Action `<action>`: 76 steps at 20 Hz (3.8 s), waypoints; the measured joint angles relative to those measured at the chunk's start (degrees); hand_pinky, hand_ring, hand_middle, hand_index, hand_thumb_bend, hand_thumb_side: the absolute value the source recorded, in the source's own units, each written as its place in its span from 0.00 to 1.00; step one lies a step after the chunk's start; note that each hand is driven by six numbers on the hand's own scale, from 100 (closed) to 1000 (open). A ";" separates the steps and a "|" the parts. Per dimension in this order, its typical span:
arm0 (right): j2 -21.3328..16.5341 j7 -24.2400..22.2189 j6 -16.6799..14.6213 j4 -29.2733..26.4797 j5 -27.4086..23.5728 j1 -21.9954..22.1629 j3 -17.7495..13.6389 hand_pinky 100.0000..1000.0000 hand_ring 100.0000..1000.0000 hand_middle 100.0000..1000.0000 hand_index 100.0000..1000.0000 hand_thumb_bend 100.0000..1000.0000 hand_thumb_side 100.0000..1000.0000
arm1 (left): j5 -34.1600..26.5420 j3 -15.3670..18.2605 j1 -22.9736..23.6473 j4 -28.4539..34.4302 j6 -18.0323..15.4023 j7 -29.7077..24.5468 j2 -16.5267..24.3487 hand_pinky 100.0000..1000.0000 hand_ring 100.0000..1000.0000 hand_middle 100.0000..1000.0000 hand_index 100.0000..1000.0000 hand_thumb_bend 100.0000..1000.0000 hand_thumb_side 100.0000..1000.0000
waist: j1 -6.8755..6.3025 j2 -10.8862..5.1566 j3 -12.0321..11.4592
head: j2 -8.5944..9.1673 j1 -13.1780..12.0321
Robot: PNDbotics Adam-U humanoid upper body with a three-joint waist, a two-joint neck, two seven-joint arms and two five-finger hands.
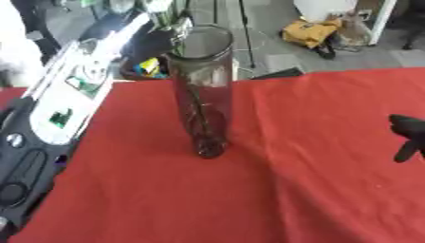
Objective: Arrange flowers into the vase.
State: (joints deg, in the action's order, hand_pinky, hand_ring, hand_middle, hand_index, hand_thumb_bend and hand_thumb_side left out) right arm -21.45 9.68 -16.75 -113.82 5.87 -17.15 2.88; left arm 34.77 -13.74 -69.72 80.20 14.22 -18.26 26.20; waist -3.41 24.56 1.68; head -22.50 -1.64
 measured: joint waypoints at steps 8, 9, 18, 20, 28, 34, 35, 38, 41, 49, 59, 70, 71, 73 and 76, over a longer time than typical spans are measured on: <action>0.13 -0.68 0.69 0.00 0.05 -0.02 0.35 0.83 0.82 0.32 0.72 0.00 1.00 | -1.49 1.07 -2.00 0.13 -1.58 -1.35 -0.10 0.95 0.93 1.00 1.00 0.00 1.00 | -0.42 0.06 0.22 | 0.38 -0.36; 0.18 -0.73 0.74 0.00 0.06 -0.03 0.36 0.83 0.82 0.32 0.72 0.00 1.00 | -1.49 1.08 -2.18 0.10 -1.83 -1.03 -0.13 0.96 0.94 1.00 1.00 0.00 1.00 | -0.50 0.10 0.33 | 0.38 -0.39; 0.47 -1.03 1.16 0.00 0.07 -0.26 0.50 0.84 0.83 0.32 0.72 0.00 1.00 | -1.95 1.08 -3.73 -2.82 -5.62 -4.17 -1.16 1.00 0.99 1.00 1.00 0.18 1.00 | -1.32 0.32 0.98 | 0.41 -0.80; 0.48 -1.07 1.30 0.00 0.07 -0.36 0.64 0.84 0.83 0.32 0.72 0.00 1.00 | -2.00 1.07 -3.85 -3.89 -6.88 -5.74 -1.43 1.00 1.00 1.00 1.00 0.24 1.00 | -1.47 0.44 1.06 | 0.42 -0.83; 0.49 -1.34 1.75 0.00 0.07 -0.50 0.70 0.84 0.83 0.31 0.72 0.00 1.00 | -1.47 1.98 -4.19 -5.52 -8.06 -9.84 -1.57 1.00 1.00 1.00 1.00 0.22 1.00 | -1.65 0.52 1.09 | 0.43 -0.85; 0.50 -1.55 2.07 0.00 0.07 -0.50 0.72 0.84 0.83 0.31 0.72 0.00 1.00 | -1.96 2.04 -4.48 -5.15 -8.07 -9.99 -1.57 1.00 1.00 1.00 1.00 0.30 1.00 | -1.76 0.52 1.06 | 0.44 -0.87; 0.50 -1.61 2.13 0.00 0.07 -0.50 0.73 0.84 0.83 0.31 0.72 0.00 1.00 | -1.99 2.15 -4.56 -5.09 -8.18 -9.88 -1.57 1.00 1.00 1.00 1.00 0.30 1.00 | -1.76 0.52 1.05 | 0.44 -0.87; 0.50 -1.65 2.17 0.00 0.07 -0.49 0.76 0.84 0.83 0.31 0.73 0.00 1.00 | -1.96 2.35 -4.88 -4.84 -8.47 -9.63 -1.54 1.00 1.00 1.00 1.00 0.31 1.00 | -1.78 0.52 1.02 | 0.44 -0.88; 0.50 -1.76 2.28 0.00 0.07 -0.47 0.92 0.84 0.83 0.31 0.73 0.00 1.00 | -1.30 2.35 -4.94 -4.82 -8.76 -10.64 -1.43 1.00 1.00 1.00 1.00 0.33 1.00 | -1.91 0.52 0.85 | 0.44 -0.88; 0.50 -1.86 2.39 0.00 0.04 -0.18 1.02 0.84 0.83 0.31 0.73 0.00 1.00 | 2.37 2.36 -4.88 -4.71 -9.11 -16.73 0.44 1.00 1.00 1.00 1.00 0.32 1.00 | -2.08 0.42 0.30 | 0.41 -0.63; 0.49 -1.68 2.30 0.00 -0.29 0.07 0.89 0.84 0.83 0.31 0.72 0.00 1.00 | 2.76 2.36 -2.95 -2.37 -8.96 -20.74 3.29 1.00 1.00 1.00 1.00 0.31 1.00 | -1.77 -0.20 -0.52 | 0.33 0.20; 0.48 -1.15 1.80 0.00 -0.49 0.76 0.31 0.84 0.83 0.31 0.72 0.00 1.00 | 1.71 2.88 -0.34 0.44 -8.03 -22.05 6.53 1.00 1.00 1.00 1.00 0.28 1.00 | -0.96 -0.60 -1.54 | -0.53 1.22; 0.47 -1.03 1.71 0.00 -0.50 0.93 0.28 0.84 0.83 0.31 0.72 0.00 1.00 | 1.55 3.04 -0.01 0.77 -7.87 -22.15 6.95 1.00 1.00 1.00 1.00 0.28 1.00 | -0.89 -0.63 -1.69 | -0.67 1.31; 0.47 -0.86 1.62 0.00 -0.50 1.03 0.24 0.84 0.83 0.31 0.72 0.00 1.00 | 1.31 3.15 0.68 1.44 -7.52 -22.31 7.72 1.00 1.00 1.00 1.00 0.27 1.00 | -0.68 -0.73 -1.79 | -0.85 1.50; 0.47 -0.67 1.45 0.00 -0.50 1.05 0.05 0.84 0.83 0.31 0.72 0.00 1.00 | 0.58 3.62 1.60 2.59 -6.92 -22.35 8.55 1.00 1.00 1.00 1.00 0.25 1.00 | -0.40 -0.76 -2.11 | -1.17 1.71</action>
State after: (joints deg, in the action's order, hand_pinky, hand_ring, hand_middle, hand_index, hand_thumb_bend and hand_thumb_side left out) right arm -20.98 9.01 -15.30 -113.82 5.37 -16.10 2.93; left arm 35.35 -10.13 -68.12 82.80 7.30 -40.61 34.75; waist -3.81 23.80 -0.43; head -23.67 0.07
